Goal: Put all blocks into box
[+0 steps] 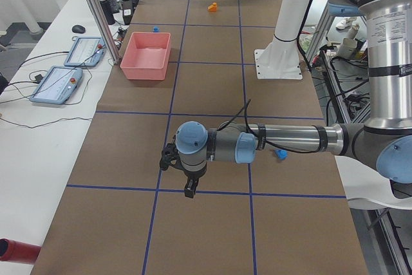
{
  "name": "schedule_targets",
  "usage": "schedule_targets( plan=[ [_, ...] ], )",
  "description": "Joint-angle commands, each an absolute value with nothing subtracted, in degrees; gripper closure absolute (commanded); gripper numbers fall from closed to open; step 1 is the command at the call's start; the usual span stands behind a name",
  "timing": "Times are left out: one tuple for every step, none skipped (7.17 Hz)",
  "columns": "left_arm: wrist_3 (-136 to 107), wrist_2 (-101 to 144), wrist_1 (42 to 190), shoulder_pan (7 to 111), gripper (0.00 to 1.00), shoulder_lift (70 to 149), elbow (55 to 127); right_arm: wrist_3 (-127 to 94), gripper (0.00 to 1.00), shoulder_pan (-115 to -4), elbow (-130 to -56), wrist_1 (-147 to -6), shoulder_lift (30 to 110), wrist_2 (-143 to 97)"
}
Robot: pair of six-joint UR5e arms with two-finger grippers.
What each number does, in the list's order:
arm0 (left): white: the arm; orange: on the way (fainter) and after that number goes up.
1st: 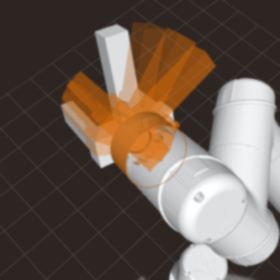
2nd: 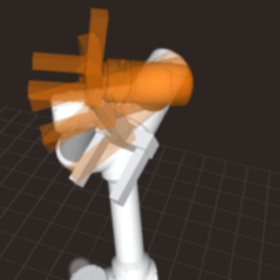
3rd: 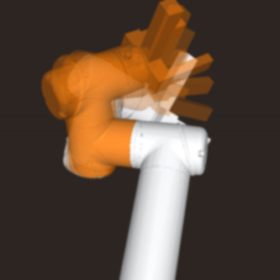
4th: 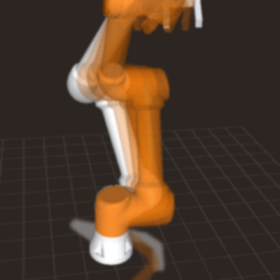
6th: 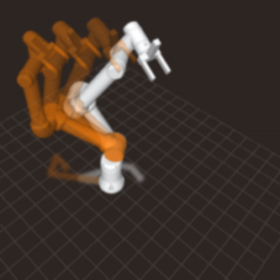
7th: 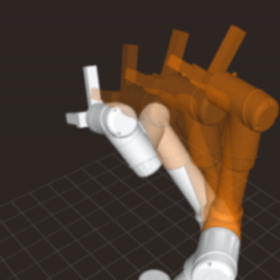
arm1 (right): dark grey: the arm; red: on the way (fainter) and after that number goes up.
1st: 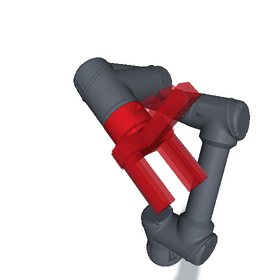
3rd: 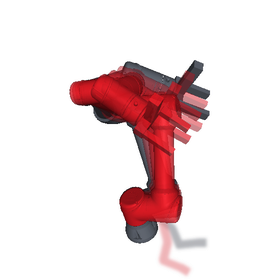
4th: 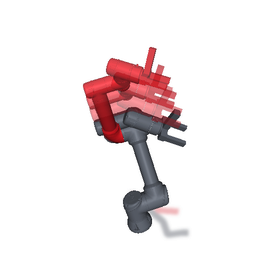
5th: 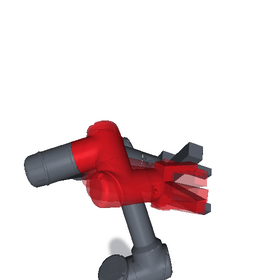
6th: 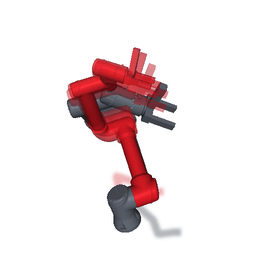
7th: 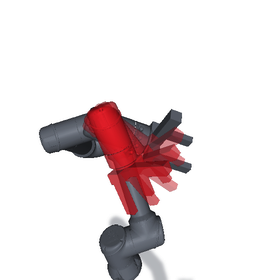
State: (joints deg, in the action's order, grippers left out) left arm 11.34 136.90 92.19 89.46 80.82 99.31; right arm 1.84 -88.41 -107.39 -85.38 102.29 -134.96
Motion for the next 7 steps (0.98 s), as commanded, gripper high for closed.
schedule_targets(
  plan=[
    [11.3, 136.9, 92.2, 89.5, 0.00, 80.9, 99.3, -11.9, 0.00, -81.1, -109.5, -79.7, 102.1, -136.5],
    [11.3, 136.9, 92.2, 89.5, 0.00, 80.9, 99.3, -27.0, 0.00, -73.8, -109.3, -70.1, 102.1, -134.1],
    [11.3, 136.9, 92.2, 89.5, 0.00, 80.9, 99.3, -37.9, 0.00, -67.2, -108.5, -62.6, 102.3, -128.2],
    [11.3, 136.9, 92.2, 89.5, 0.00, 80.9, 99.2, -40.4, 0.00, -62.7, -105.7, -58.8, 102.3, -127.0],
    [11.3, 136.9, 92.2, 89.5, 0.00, 80.9, 99.2, -40.8, 0.00, -59.3, -103.9, -56.9, 102.2, -123.5],
    [11.3, 136.9, 92.2, 89.5, 0.00, 80.9, 99.1, -40.8, 0.00, -57.0, -102.5, -56.3, 102.1, -121.8],
    [11.3, 136.9, 92.2, 89.5, 0.00, 80.8, 99.1, -40.8, 0.00, -55.2, -102.1, -56.2, 102.0, -121.4]
  ],
)
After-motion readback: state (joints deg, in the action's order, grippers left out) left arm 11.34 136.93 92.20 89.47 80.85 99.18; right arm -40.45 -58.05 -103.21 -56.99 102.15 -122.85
